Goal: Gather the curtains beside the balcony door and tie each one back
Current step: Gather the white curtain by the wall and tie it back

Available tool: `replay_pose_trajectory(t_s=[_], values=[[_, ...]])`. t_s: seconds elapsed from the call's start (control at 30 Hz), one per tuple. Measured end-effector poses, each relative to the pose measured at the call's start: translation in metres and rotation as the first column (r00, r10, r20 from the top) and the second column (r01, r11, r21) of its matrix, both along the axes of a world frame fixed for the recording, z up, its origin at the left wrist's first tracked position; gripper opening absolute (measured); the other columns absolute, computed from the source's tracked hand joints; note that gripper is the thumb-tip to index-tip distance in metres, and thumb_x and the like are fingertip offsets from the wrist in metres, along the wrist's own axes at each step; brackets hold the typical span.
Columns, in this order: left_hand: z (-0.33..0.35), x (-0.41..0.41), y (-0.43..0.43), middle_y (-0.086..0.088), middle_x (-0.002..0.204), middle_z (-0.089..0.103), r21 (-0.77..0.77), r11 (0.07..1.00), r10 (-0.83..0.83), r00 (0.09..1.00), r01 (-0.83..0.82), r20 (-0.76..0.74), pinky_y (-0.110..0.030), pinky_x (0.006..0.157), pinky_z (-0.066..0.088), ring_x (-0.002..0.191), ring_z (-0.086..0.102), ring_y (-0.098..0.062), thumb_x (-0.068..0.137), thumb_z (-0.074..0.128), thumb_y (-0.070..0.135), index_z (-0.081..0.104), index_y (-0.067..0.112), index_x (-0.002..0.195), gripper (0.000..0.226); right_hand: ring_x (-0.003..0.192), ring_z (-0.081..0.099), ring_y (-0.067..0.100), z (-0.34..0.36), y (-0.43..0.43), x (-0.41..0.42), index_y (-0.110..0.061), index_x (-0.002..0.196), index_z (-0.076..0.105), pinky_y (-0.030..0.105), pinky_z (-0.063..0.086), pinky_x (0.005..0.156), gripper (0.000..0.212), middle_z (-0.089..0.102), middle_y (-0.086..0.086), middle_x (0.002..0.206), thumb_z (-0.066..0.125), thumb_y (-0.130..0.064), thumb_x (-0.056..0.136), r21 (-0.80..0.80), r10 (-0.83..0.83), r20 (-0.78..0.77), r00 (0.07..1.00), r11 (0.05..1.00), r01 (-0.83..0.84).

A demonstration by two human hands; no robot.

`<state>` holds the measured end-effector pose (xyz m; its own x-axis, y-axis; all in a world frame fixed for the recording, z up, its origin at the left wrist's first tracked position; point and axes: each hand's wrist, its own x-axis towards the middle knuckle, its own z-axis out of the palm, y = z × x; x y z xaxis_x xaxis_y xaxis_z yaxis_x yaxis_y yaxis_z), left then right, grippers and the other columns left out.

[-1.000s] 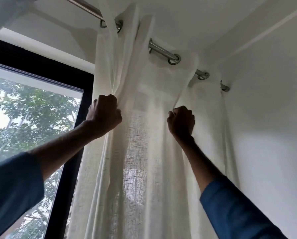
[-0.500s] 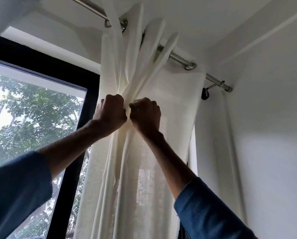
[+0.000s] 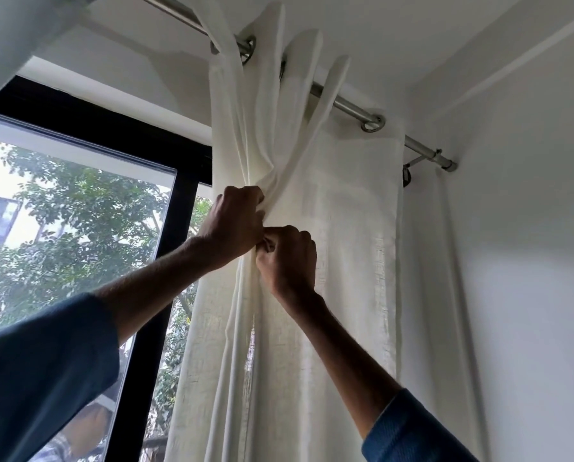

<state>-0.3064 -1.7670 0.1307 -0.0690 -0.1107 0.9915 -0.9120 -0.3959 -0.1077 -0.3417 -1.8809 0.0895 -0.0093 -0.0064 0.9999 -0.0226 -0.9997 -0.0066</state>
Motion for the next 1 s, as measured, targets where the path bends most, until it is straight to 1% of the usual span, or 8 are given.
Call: replay_pose_trajectory(t_s=[0.07, 0.2, 0.33, 0.47, 0.6, 0.77, 0.9, 1.0], values=[[-0.004, -0.002, 0.002, -0.005, 0.063, 0.057, 0.031, 0.999, -0.012, 0.999, 0.01, 0.039, -0.029, 0.048, 0.04, 0.052, 0.051, -0.024, 0.086, 0.062, 0.004, 0.053, 0.008, 0.115, 0.031, 0.05, 0.044, 0.024, -0.002, -0.002, 0.0, -0.02, 0.059, 0.051, 0.03, 0.04, 0.056, 0.033, 0.066, 0.001, 0.059, 0.068, -0.014, 0.087, -0.002, -0.002, -0.005, 1.0, 1.0, 0.002], [-0.012, -0.006, 0.01, 0.004, 0.048, 0.043, 0.117, 0.993, -0.026, 0.994, 0.013, 0.11, -0.016, 0.037, 0.026, 0.037, 0.042, -0.01, 0.084, 0.058, -0.001, 0.046, 0.01, 0.116, 0.036, 0.06, 0.067, 0.023, -0.003, -0.004, -0.004, -0.016, 0.063, 0.058, 0.035, 0.056, 0.061, 0.029, 0.07, -0.001, 0.063, 0.065, -0.02, 0.091, 0.019, 0.108, -0.019, 0.994, 0.994, -0.108], [-0.014, 0.004, 0.009, -0.007, 0.067, 0.066, 0.076, 0.996, -0.044, 0.997, 0.039, 0.07, -0.019, 0.045, 0.037, 0.054, 0.063, -0.021, 0.085, 0.06, -0.003, 0.065, 0.01, 0.095, 0.018, 0.048, 0.041, 0.024, -0.003, -0.002, -0.013, -0.016, 0.054, 0.033, 0.038, 0.047, 0.054, 0.046, 0.047, 0.004, 0.048, 0.063, -0.014, 0.088, 0.009, 0.107, -0.002, 0.994, 0.994, -0.107], [-0.019, 0.009, 0.01, -0.012, 0.079, 0.075, -0.042, 0.993, -0.107, 0.994, 0.108, 0.019, -0.022, 0.057, 0.05, 0.06, 0.064, -0.018, 0.084, 0.059, -0.007, 0.076, 0.003, 0.091, 0.021, 0.06, 0.028, 0.033, -0.005, -0.001, -0.021, -0.007, 0.062, 0.033, 0.039, 0.04, 0.051, 0.035, 0.036, 0.012, 0.053, 0.061, -0.011, 0.084, -0.018, 0.061, -0.019, 0.998, 0.998, -0.062], [-0.024, 0.014, 0.017, -0.013, 0.094, 0.078, -0.065, 0.993, -0.098, 0.995, 0.099, 0.02, -0.035, 0.075, 0.062, 0.087, 0.074, -0.025, 0.083, 0.06, -0.009, 0.079, 0.002, 0.095, 0.025, 0.062, 0.017, 0.02, -0.01, -0.005, -0.028, -0.01, 0.061, 0.025, 0.032, 0.024, 0.051, 0.04, 0.022, 0.006, 0.055, 0.06, -0.01, 0.082, -0.007, 0.107, 0.006, 0.994, 0.994, -0.107], [-0.028, -0.003, 0.025, -0.012, 0.093, 0.078, -0.056, 0.991, -0.116, 0.991, 0.12, 0.066, -0.029, 0.075, 0.061, 0.08, 0.075, -0.022, 0.084, 0.06, -0.006, 0.08, 0.003, 0.096, 0.024, 0.055, 0.023, 0.02, -0.015, -0.002, -0.029, -0.007, 0.059, 0.031, 0.03, 0.027, 0.051, 0.04, 0.034, 0.013, 0.052, 0.063, -0.012, 0.084, 0.035, 0.182, 0.028, 0.983, 0.982, -0.183], [-0.036, -0.007, 0.023, -0.015, 0.091, 0.078, 0.001, 0.988, -0.155, 0.988, 0.155, 0.003, -0.035, 0.067, 0.063, 0.075, 0.075, -0.024, 0.082, 0.061, -0.005, 0.079, 0.001, 0.095, 0.022, 0.048, 0.032, 0.016, -0.013, 0.002, -0.026, -0.002, 0.06, 0.042, 0.029, 0.029, 0.049, 0.032, 0.046, 0.017, 0.053, 0.06, -0.015, 0.084, 0.097, 0.268, 0.026, 0.963, 0.958, -0.269], [-0.043, -0.007, 0.02, -0.014, 0.086, 0.078, 0.046, 0.984, -0.172, 0.985, 0.173, -0.025, -0.029, 0.059, 0.061, 0.067, 0.073, -0.022, 0.079, 0.063, -0.006, 0.079, 0.001, 0.093, 0.022, 0.054, 0.024, 0.01, -0.016, 0.008, -0.03, 0.0, 0.059, 0.04, 0.029, 0.021, 0.051, 0.035, 0.037, 0.017, 0.053, 0.061, -0.013, 0.083, 0.105, 0.331, 0.012, 0.944, 0.938, -0.33]])
